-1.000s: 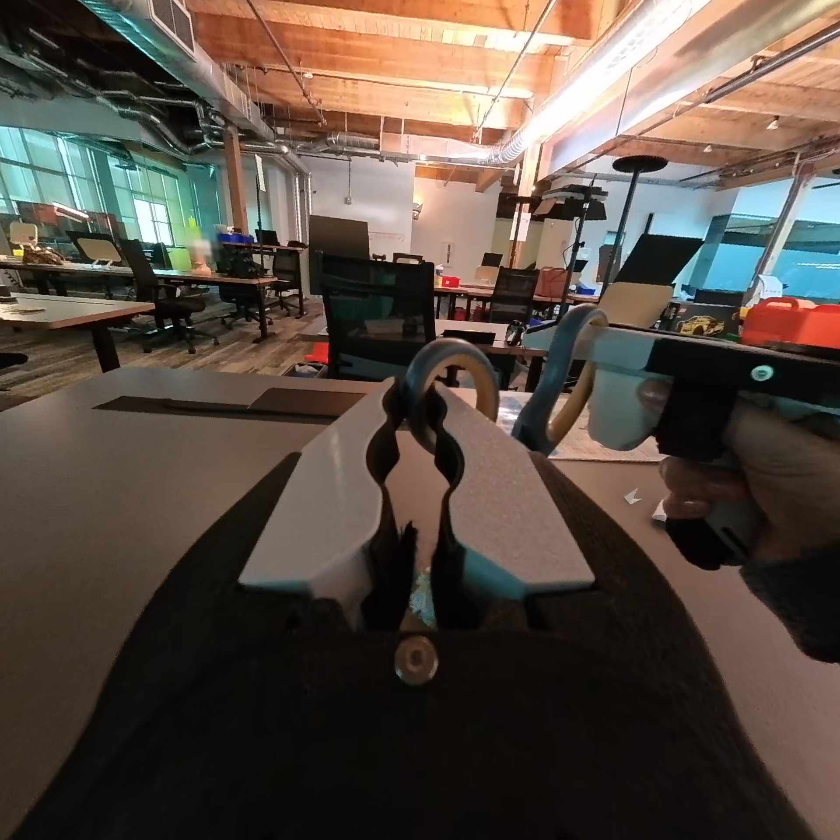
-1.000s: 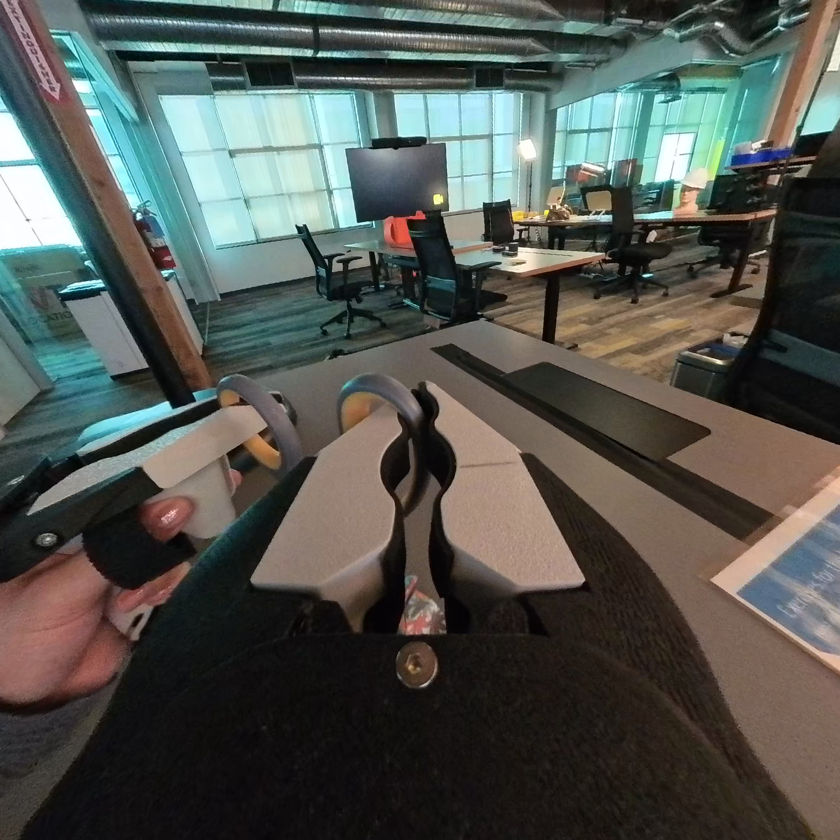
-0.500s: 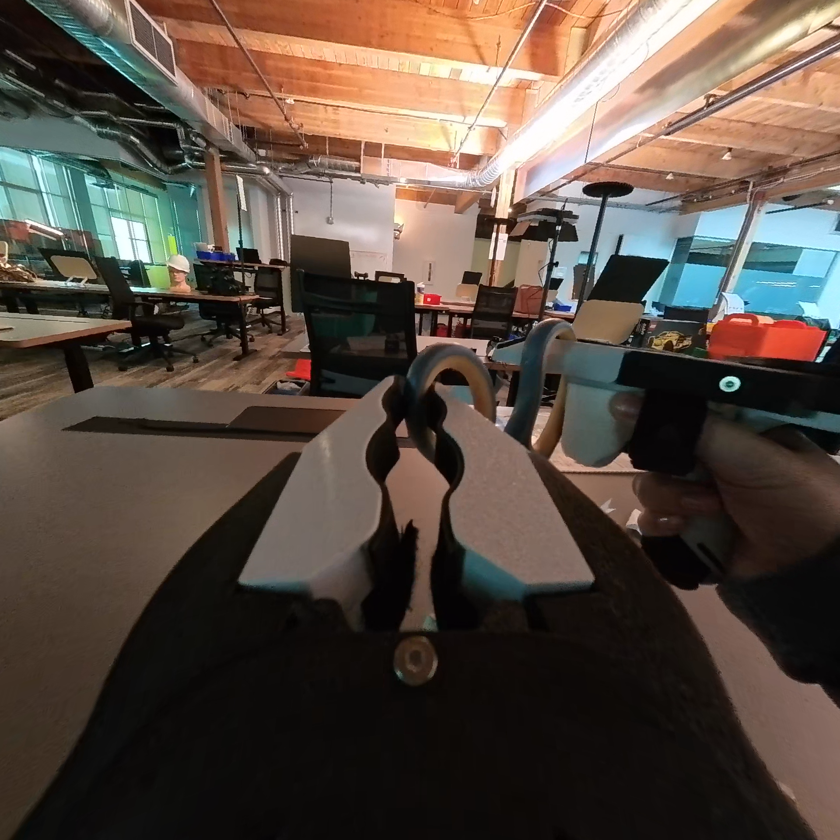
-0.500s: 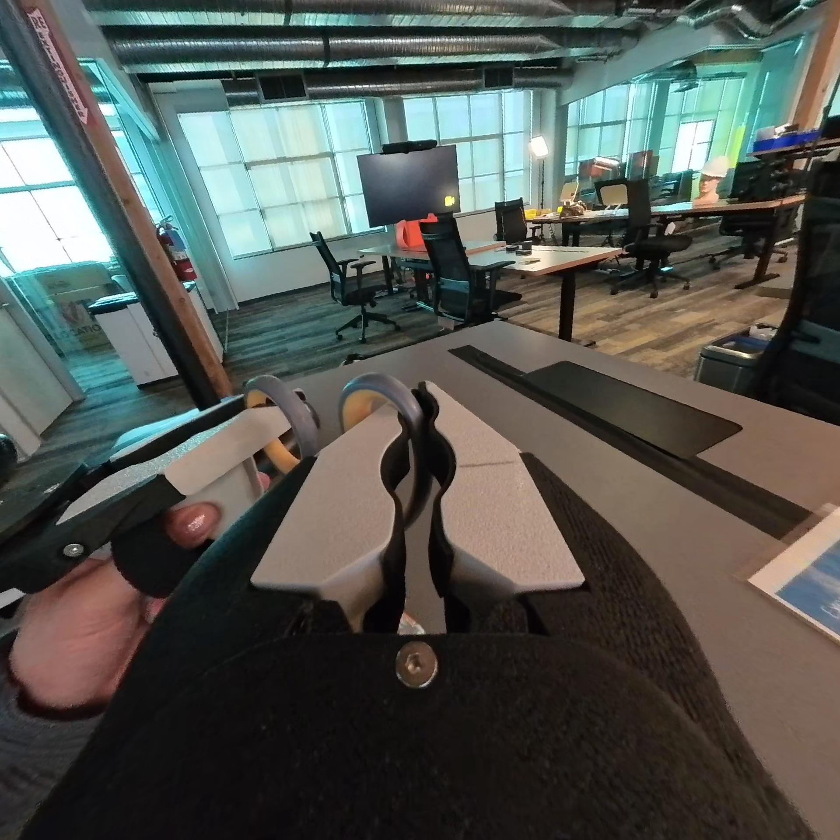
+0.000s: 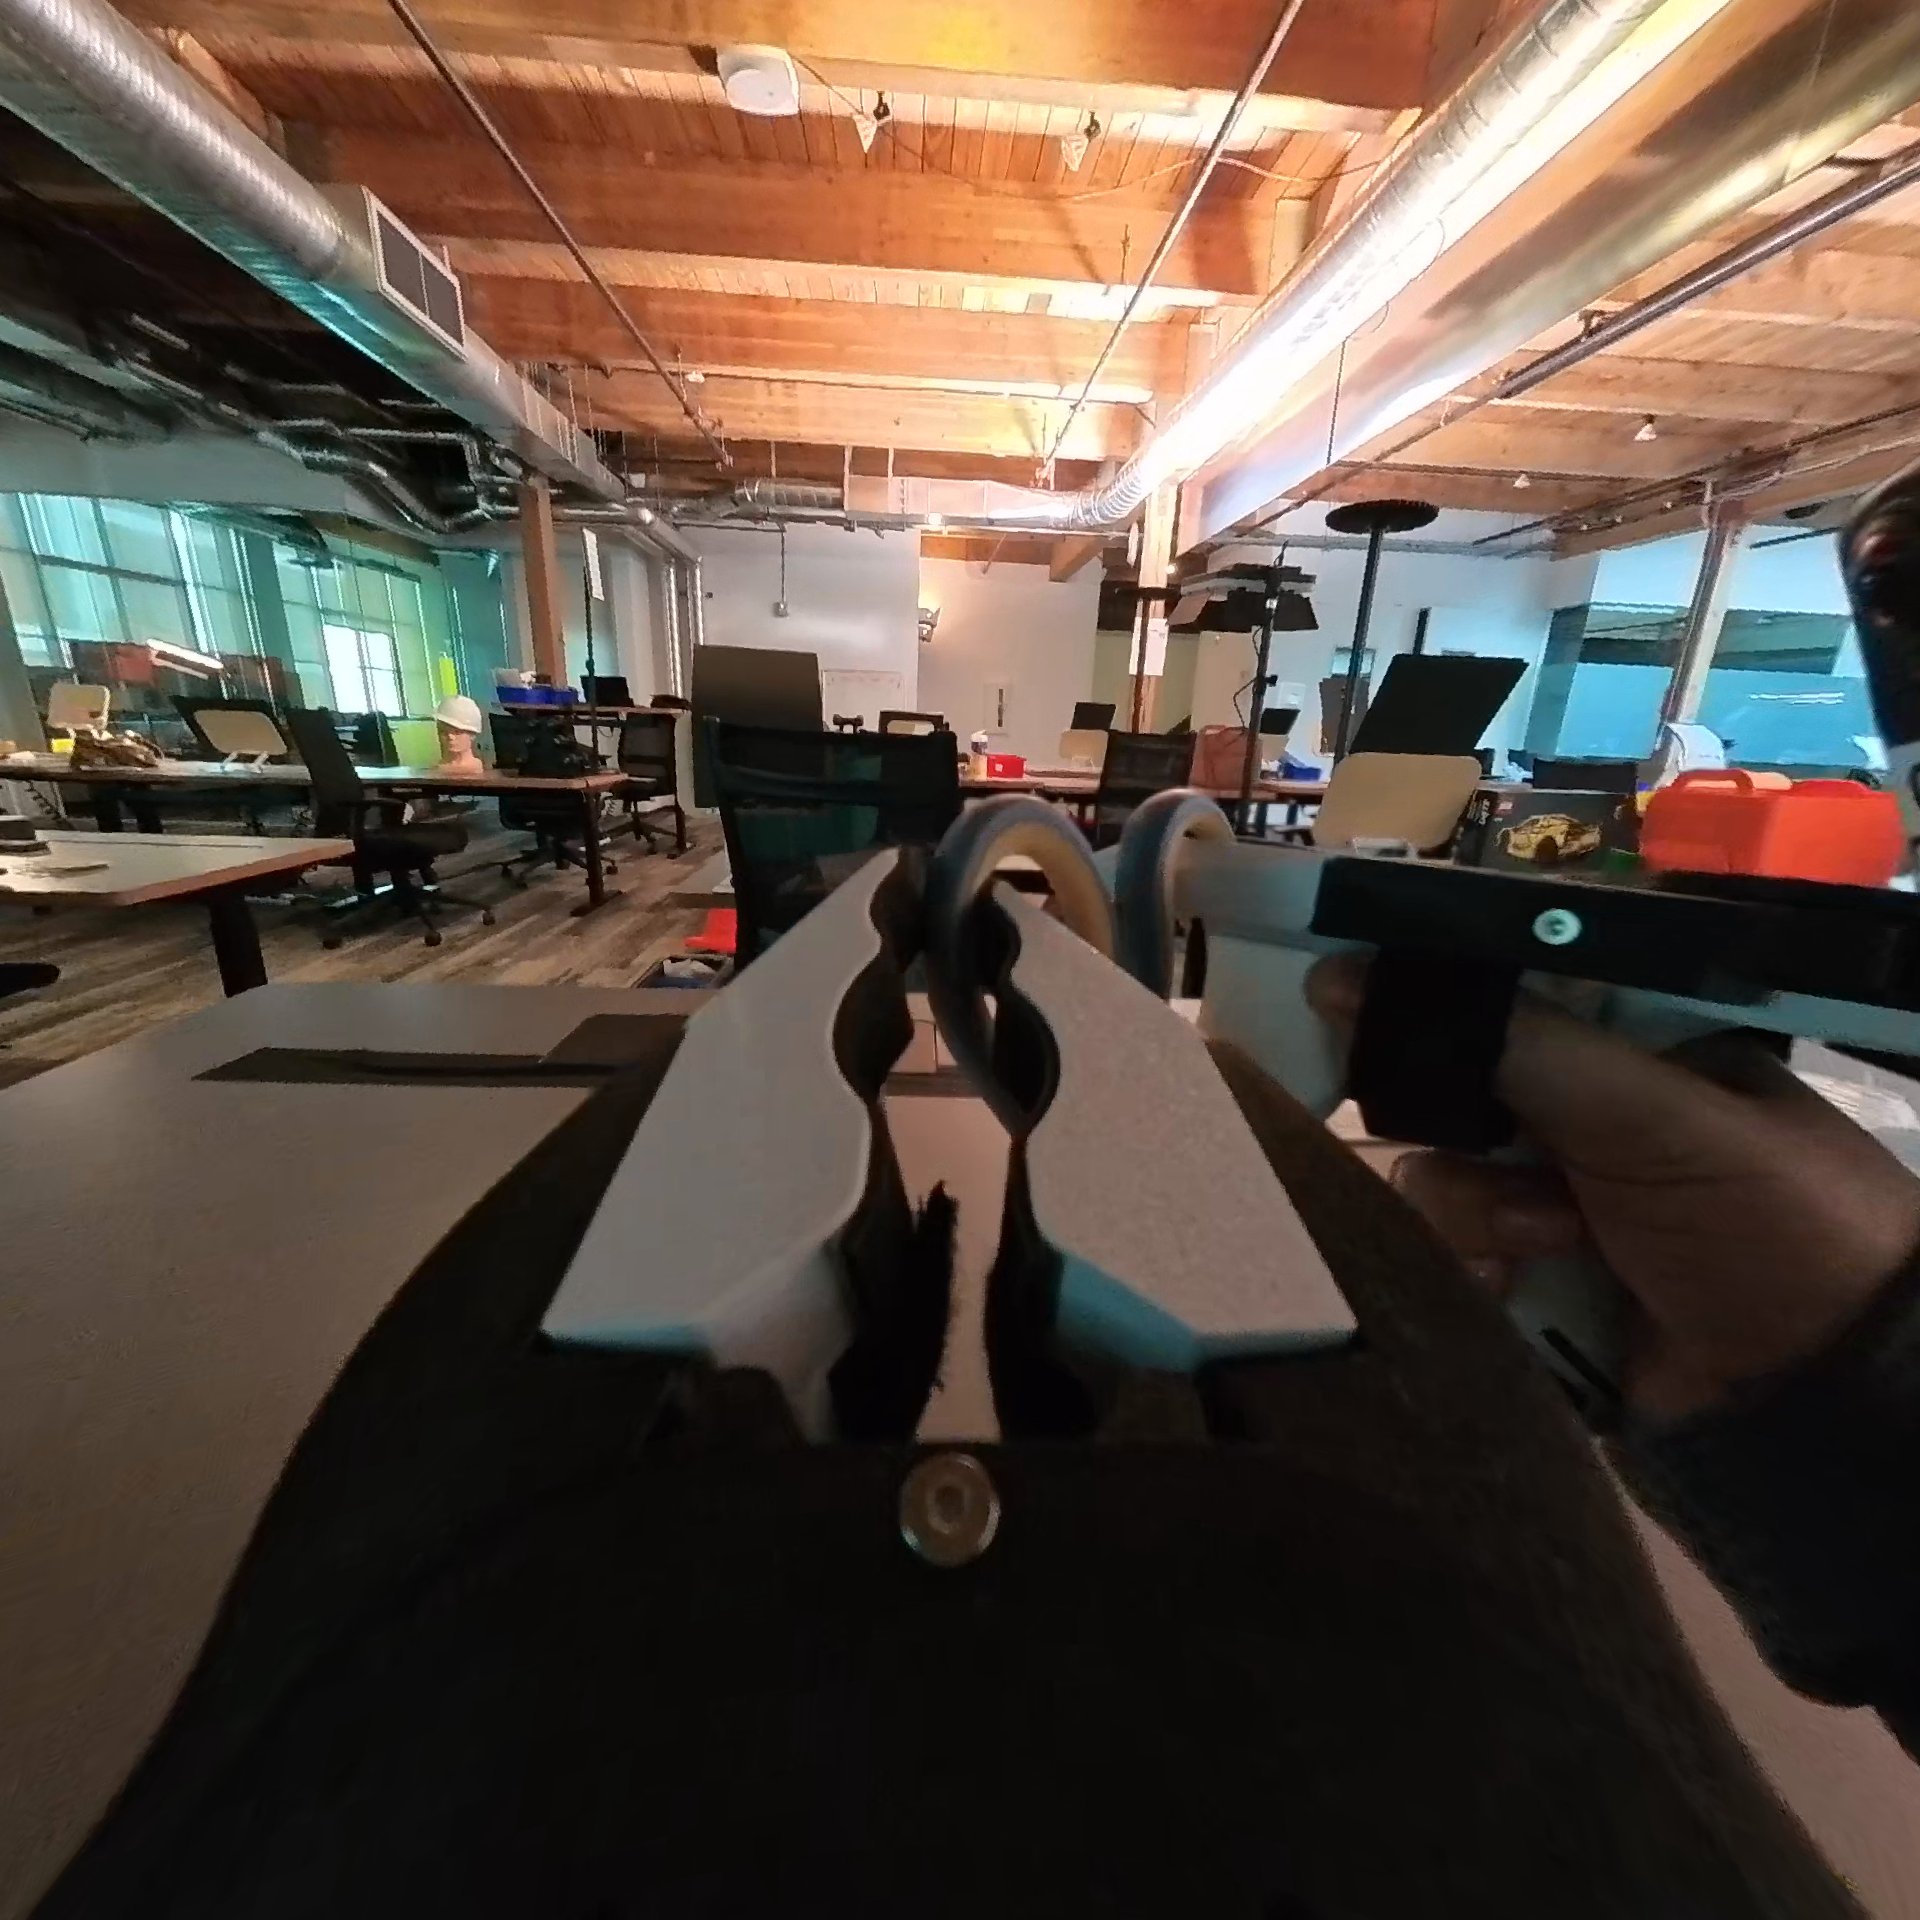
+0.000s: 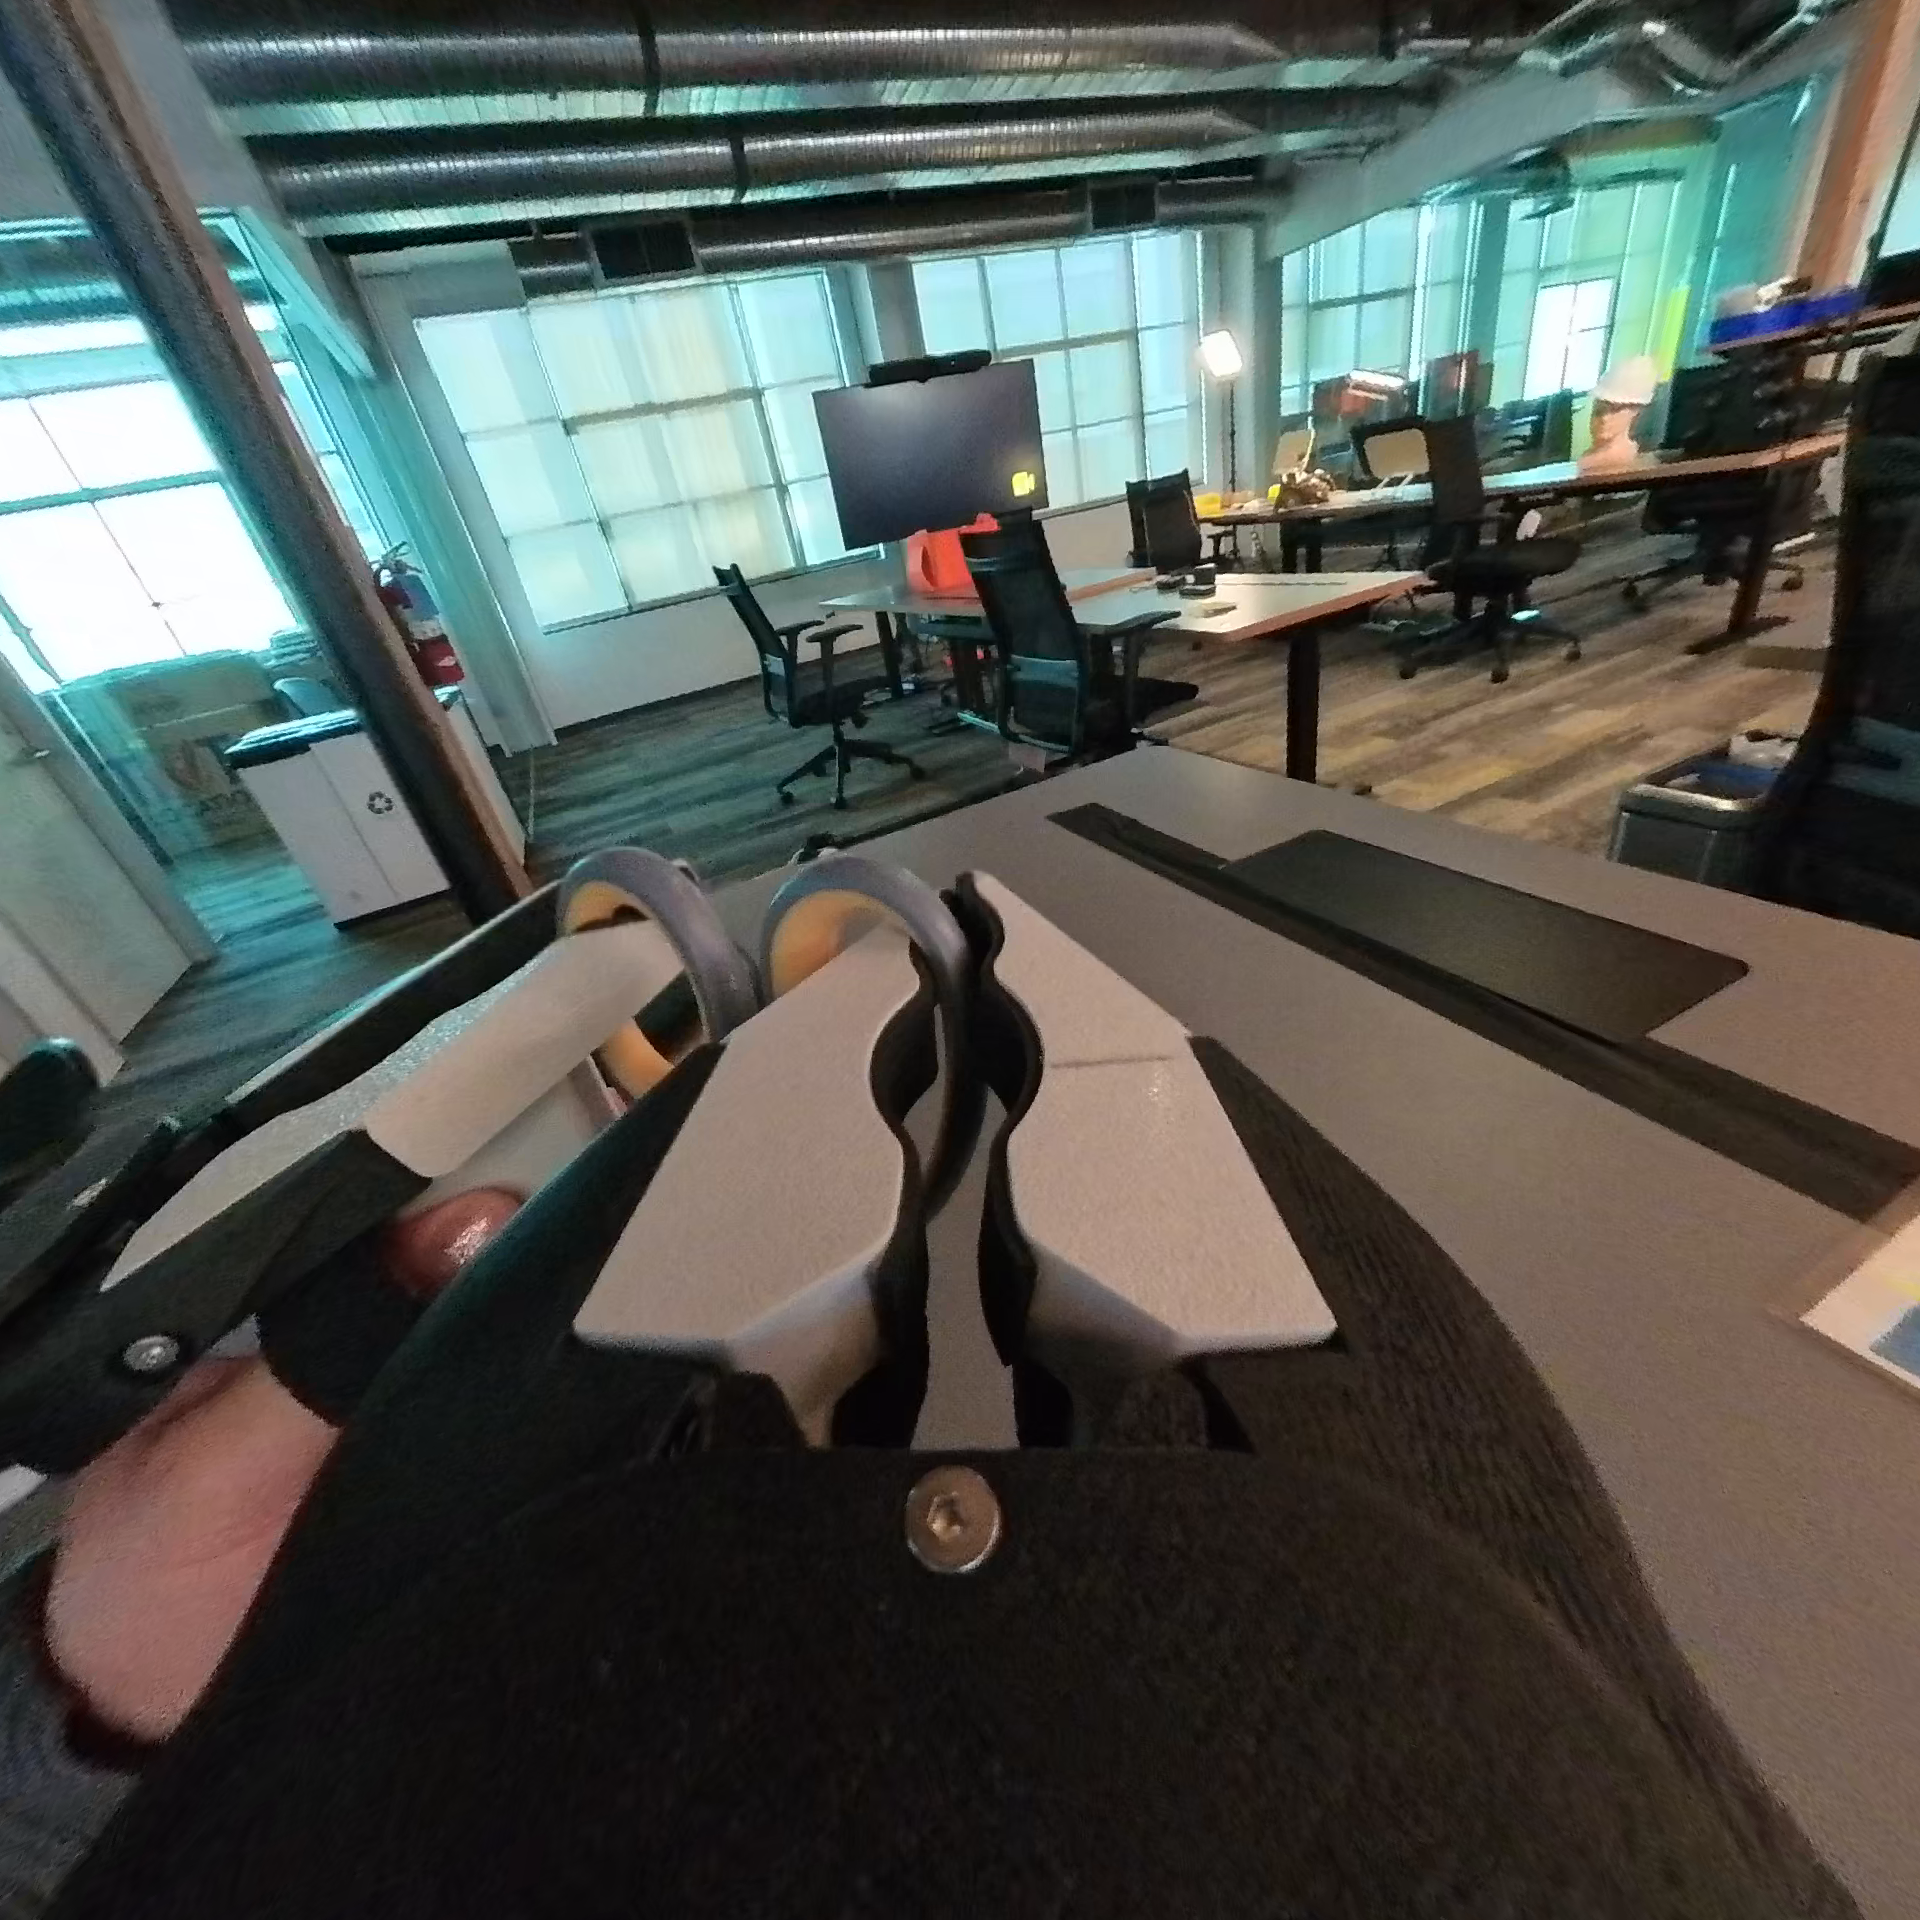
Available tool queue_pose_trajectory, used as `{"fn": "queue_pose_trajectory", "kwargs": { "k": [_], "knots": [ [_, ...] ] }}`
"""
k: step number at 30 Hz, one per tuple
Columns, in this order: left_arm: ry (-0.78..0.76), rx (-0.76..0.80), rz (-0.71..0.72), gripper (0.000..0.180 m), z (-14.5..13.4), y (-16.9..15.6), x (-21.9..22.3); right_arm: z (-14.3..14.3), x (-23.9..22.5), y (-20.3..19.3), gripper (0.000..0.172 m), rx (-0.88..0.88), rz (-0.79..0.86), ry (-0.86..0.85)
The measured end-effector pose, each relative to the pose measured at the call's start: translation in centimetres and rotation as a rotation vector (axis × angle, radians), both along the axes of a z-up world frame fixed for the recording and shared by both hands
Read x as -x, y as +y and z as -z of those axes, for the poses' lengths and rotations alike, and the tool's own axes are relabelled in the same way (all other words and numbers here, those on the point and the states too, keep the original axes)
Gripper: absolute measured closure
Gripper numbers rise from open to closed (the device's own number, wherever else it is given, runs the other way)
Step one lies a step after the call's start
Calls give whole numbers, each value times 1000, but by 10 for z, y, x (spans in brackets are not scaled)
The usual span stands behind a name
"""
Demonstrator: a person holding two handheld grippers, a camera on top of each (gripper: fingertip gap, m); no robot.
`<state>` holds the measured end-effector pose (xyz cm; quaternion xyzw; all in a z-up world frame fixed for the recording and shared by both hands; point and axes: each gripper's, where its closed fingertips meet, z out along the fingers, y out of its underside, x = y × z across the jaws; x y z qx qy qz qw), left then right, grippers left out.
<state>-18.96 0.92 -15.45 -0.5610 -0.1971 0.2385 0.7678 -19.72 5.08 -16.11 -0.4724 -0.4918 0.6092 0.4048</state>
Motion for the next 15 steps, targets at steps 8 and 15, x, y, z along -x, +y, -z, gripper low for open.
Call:
{"fn": "queue_pose_trajectory", "kwargs": {
  "k": [8, 15],
  "knots": [
    [69, -31, -21, 173, -9, 2, -11, -3, -5, 4, 172, 15, 78, 52],
    [23, 14, -42, 174, 2, 1, 7, -10, -14, -3, 172, -108, 140, 106]
  ]
}}
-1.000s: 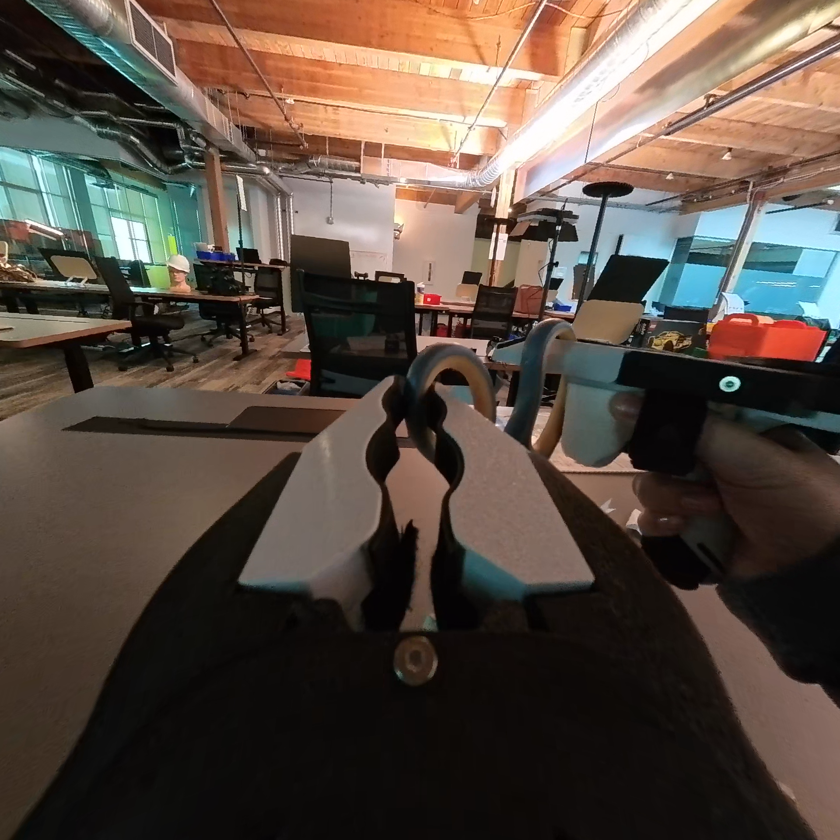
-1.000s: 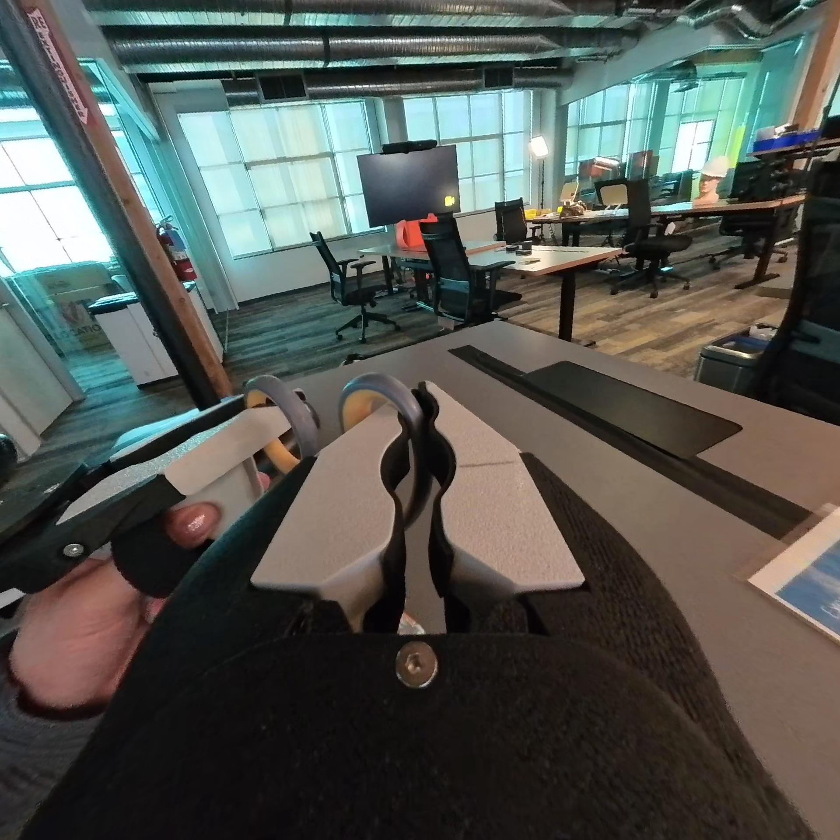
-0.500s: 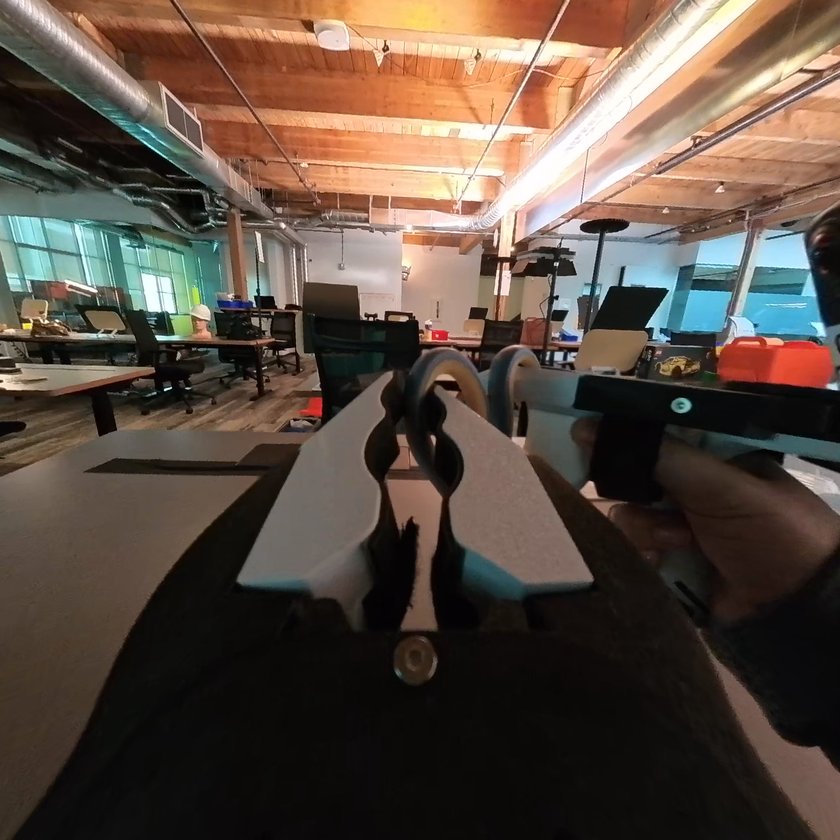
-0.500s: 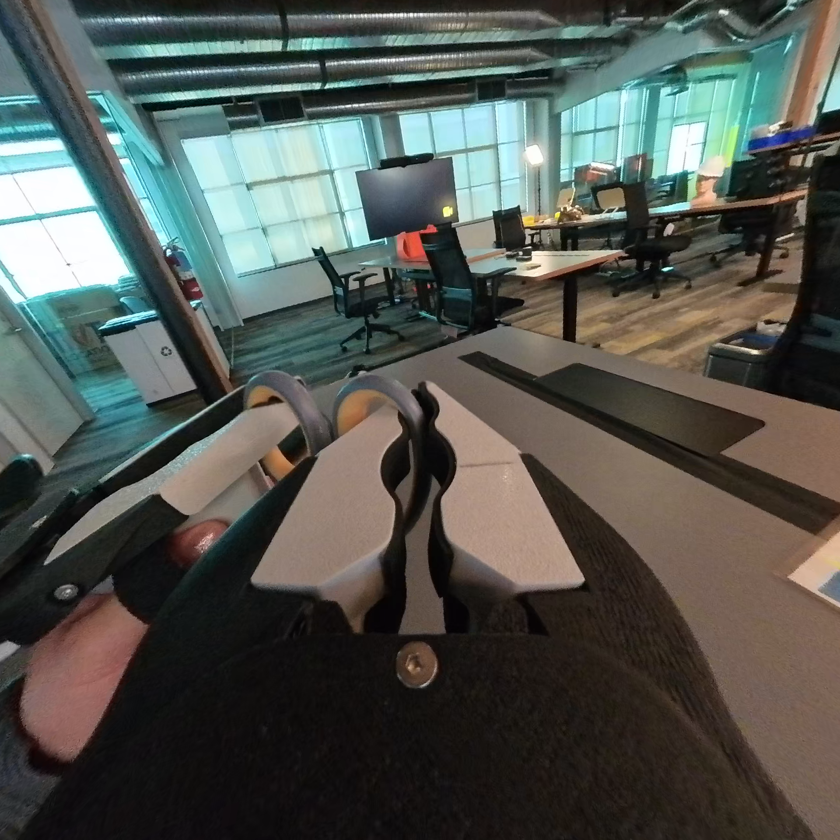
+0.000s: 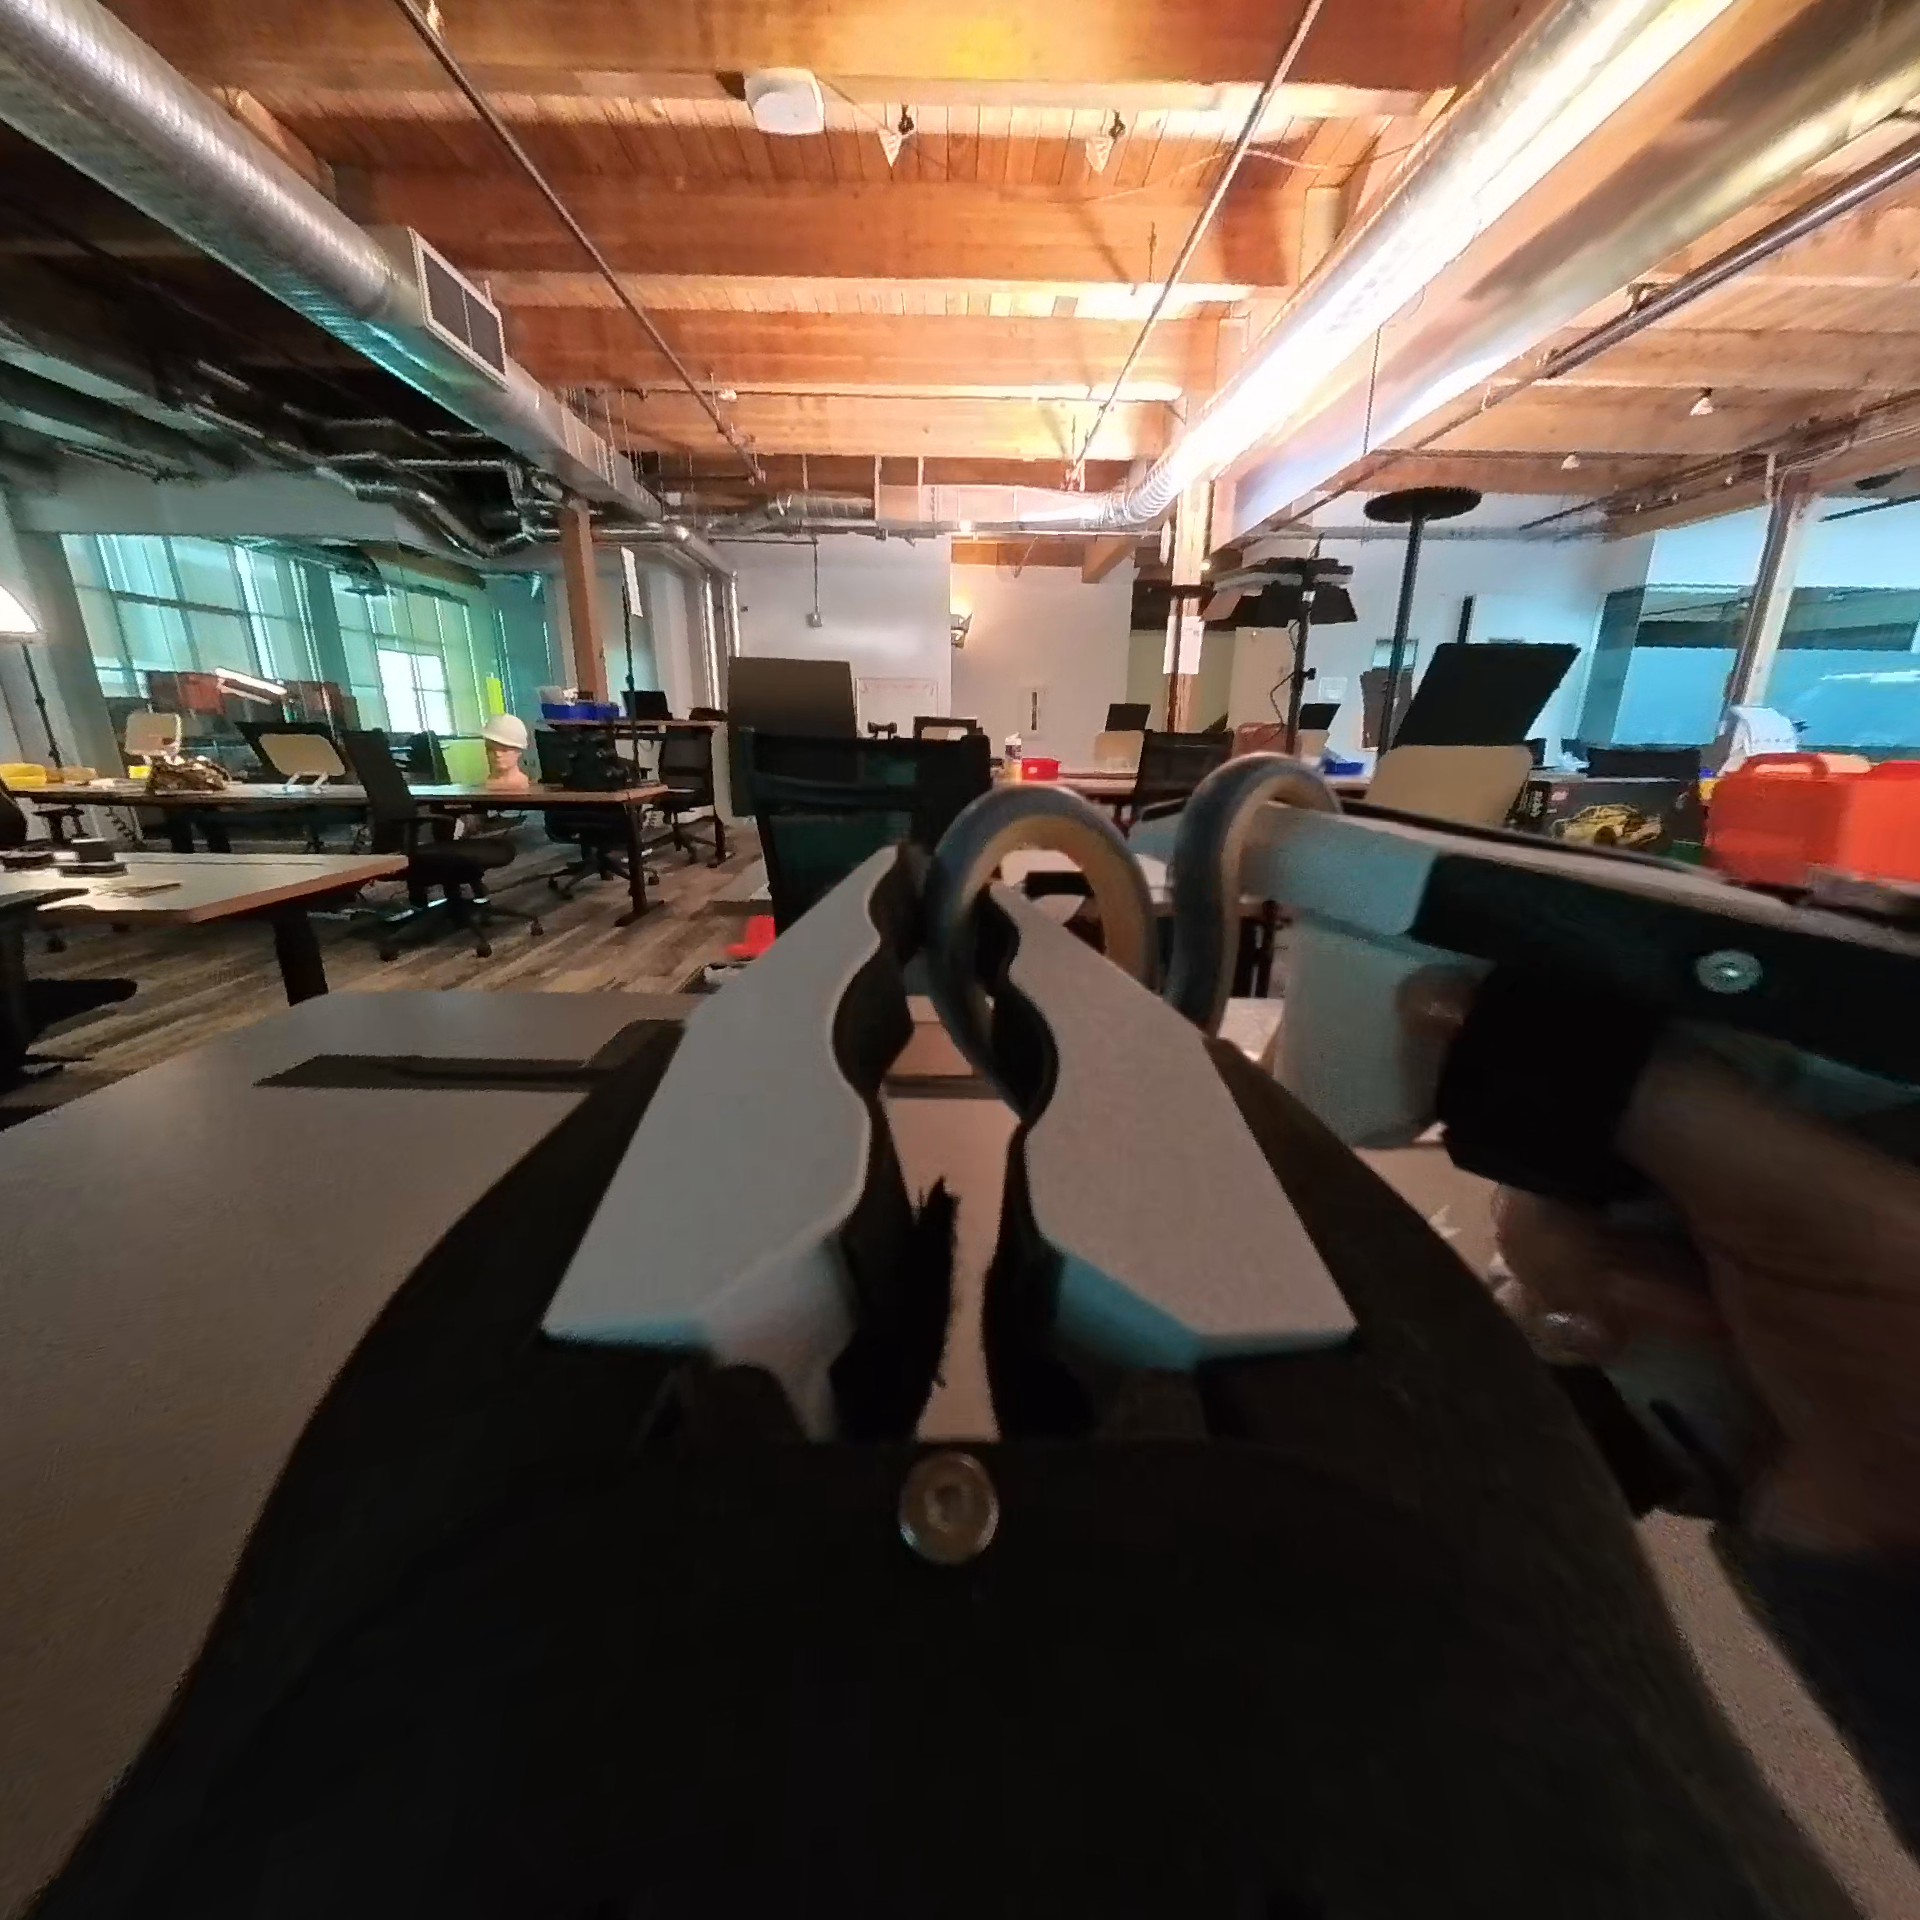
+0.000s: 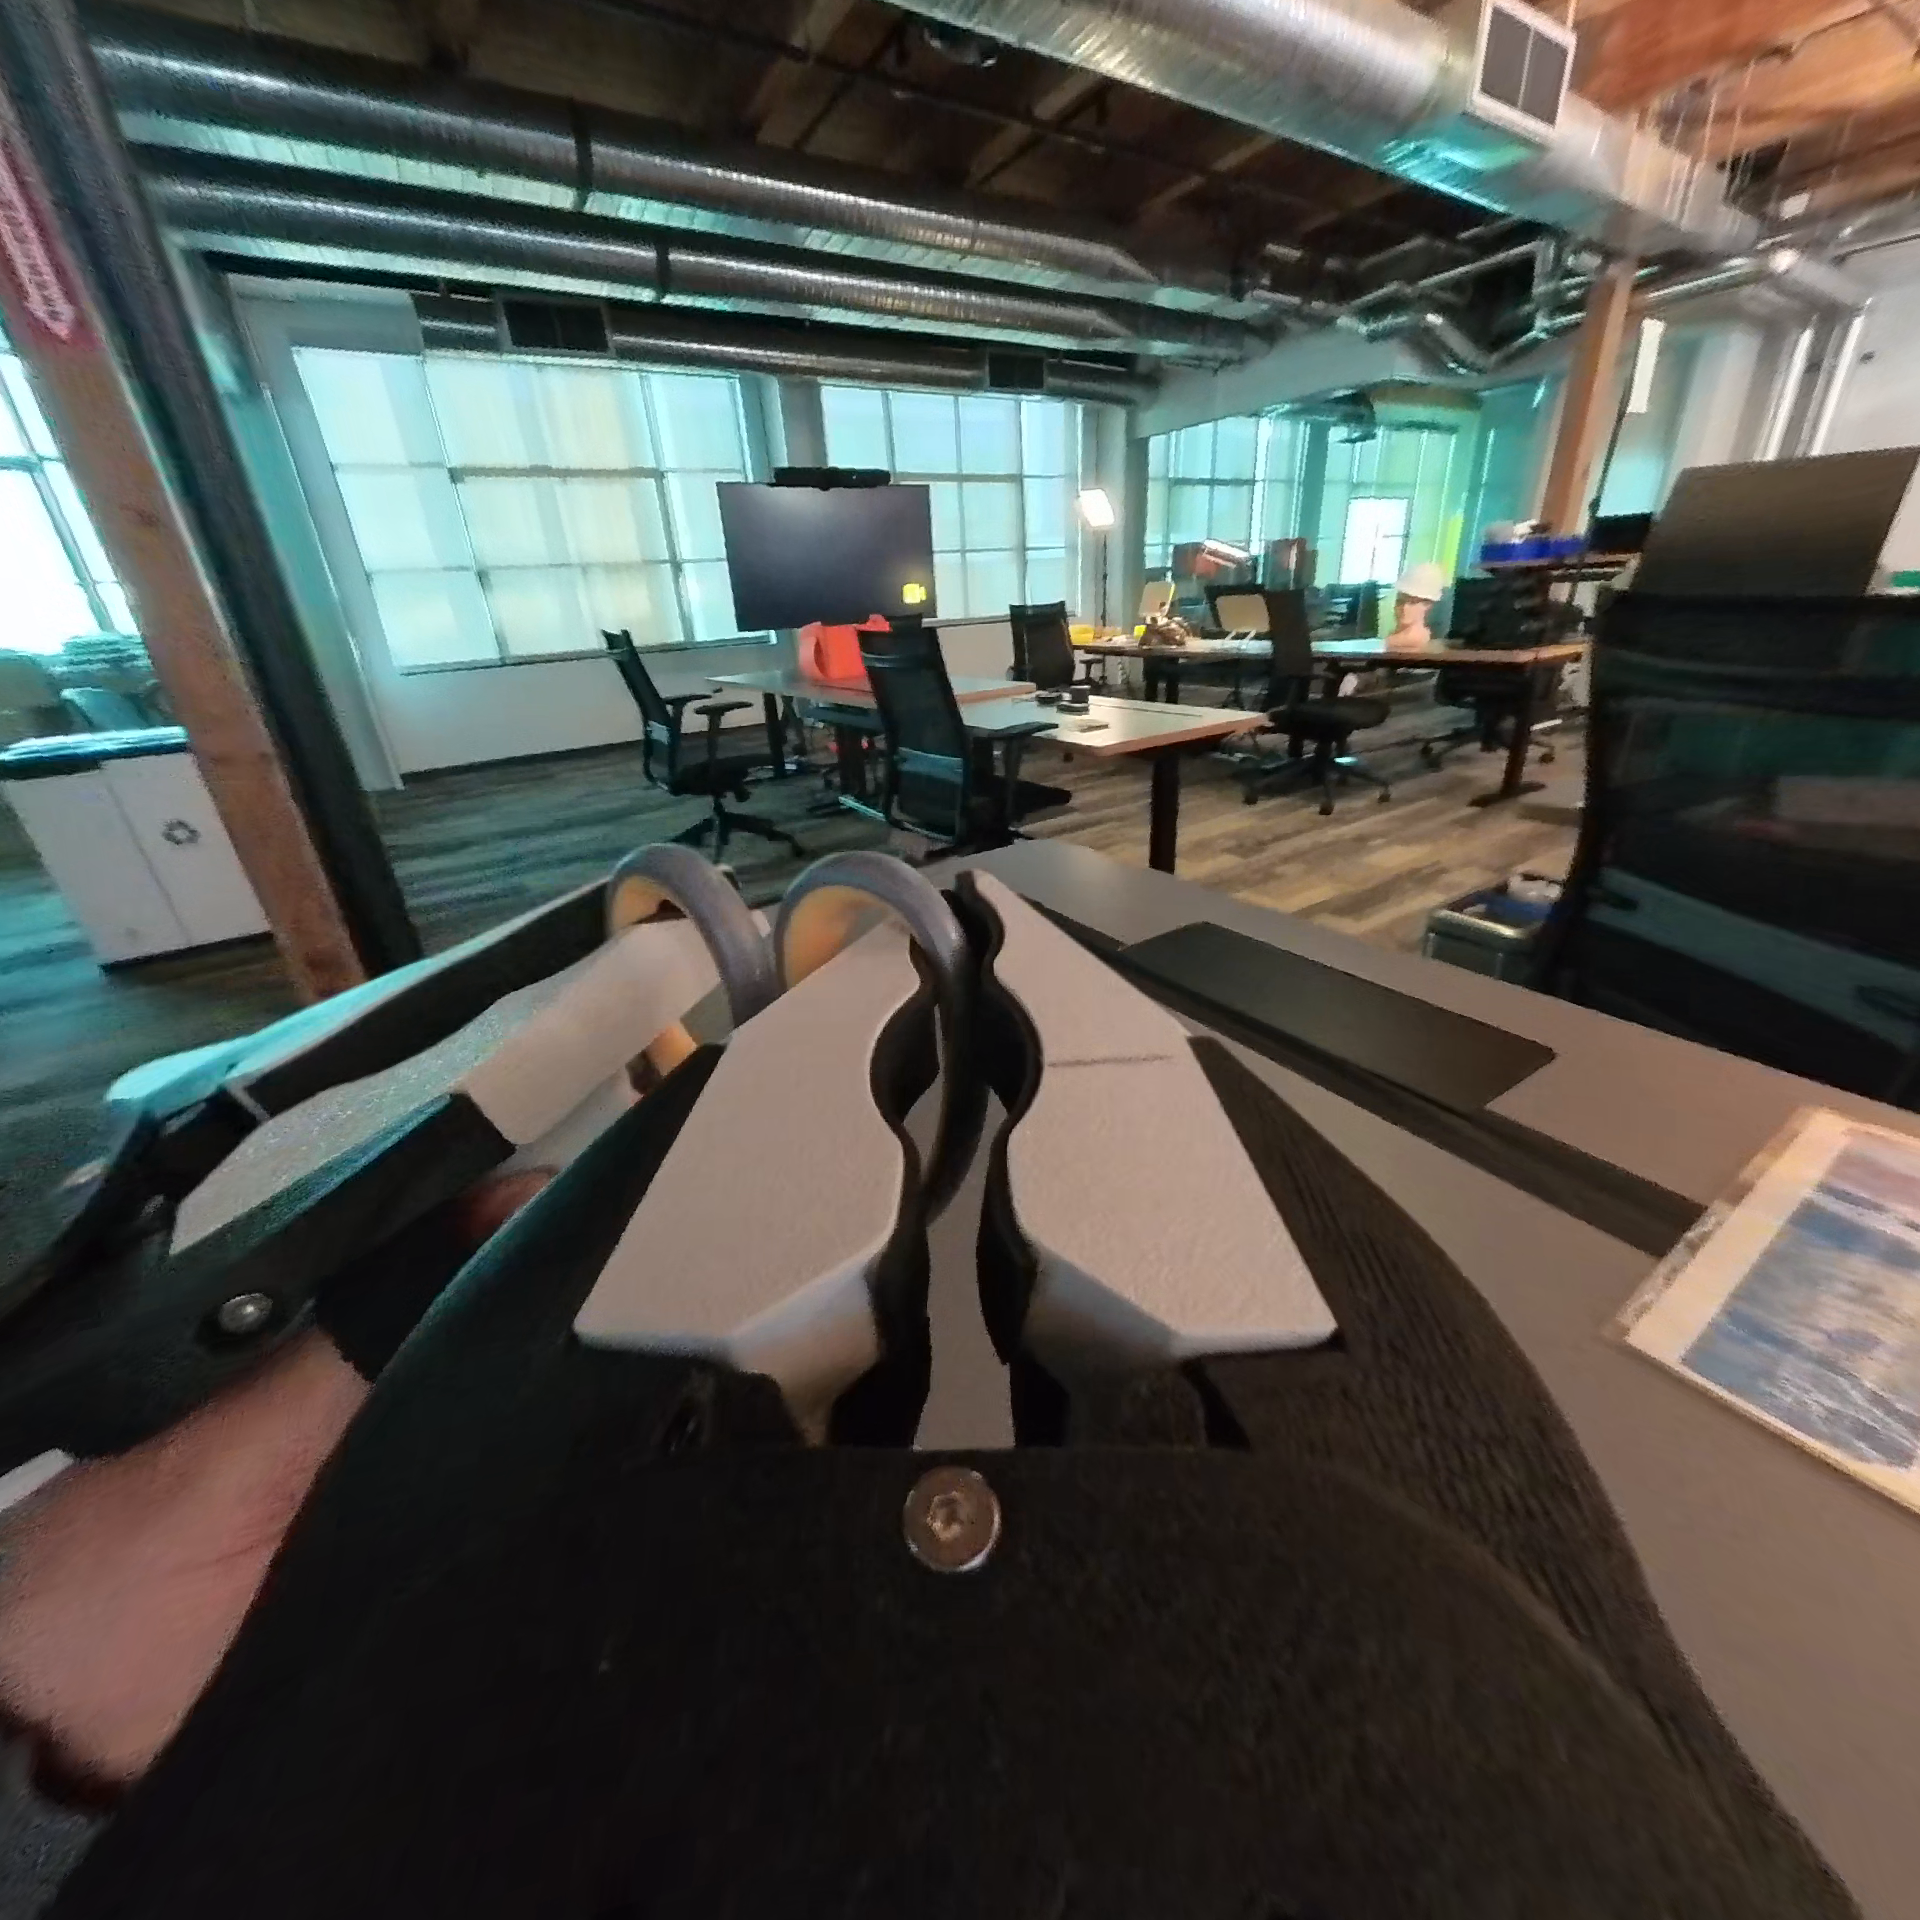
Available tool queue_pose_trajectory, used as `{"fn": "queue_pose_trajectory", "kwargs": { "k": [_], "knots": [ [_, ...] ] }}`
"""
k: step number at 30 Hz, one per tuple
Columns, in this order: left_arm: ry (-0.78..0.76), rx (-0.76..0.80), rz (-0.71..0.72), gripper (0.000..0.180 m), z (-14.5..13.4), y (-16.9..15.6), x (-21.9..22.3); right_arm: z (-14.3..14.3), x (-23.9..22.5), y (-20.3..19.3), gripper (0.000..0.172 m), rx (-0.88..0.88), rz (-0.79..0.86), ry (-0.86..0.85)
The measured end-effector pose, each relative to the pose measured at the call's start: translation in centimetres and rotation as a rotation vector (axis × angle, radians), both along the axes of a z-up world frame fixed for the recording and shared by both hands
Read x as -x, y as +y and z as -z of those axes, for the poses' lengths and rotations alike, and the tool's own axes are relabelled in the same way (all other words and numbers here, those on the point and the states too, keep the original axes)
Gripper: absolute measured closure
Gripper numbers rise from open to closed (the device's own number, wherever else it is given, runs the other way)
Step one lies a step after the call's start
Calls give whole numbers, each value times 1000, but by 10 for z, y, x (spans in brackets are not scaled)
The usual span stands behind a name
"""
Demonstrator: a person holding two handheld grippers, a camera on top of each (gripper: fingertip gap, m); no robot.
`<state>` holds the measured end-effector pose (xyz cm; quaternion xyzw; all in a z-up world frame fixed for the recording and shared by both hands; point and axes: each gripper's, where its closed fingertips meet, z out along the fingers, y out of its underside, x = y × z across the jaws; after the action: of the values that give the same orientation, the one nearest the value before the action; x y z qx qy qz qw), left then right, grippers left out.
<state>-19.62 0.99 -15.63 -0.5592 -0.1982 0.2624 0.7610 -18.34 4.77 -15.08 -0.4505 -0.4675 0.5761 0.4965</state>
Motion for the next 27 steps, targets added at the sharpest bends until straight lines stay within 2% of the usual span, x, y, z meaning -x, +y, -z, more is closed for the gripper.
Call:
{"fn": "queue_pose_trajectory", "kwargs": {
  "k": [5, 23, 27],
  "knots": [
    [-25, 6, -14, 174, 3, 0, 2, -3, -3, -3, 172, -66, 48, 20],
    [-101, -79, -3, 174, 4, -1, 3, -2, -3, -12, 172, -50, 38, 57],
    [-19, -47, 8, 175, -2, -1, -3, -7, -5, -9, 172, -75, 19, 52]
  ]
}}
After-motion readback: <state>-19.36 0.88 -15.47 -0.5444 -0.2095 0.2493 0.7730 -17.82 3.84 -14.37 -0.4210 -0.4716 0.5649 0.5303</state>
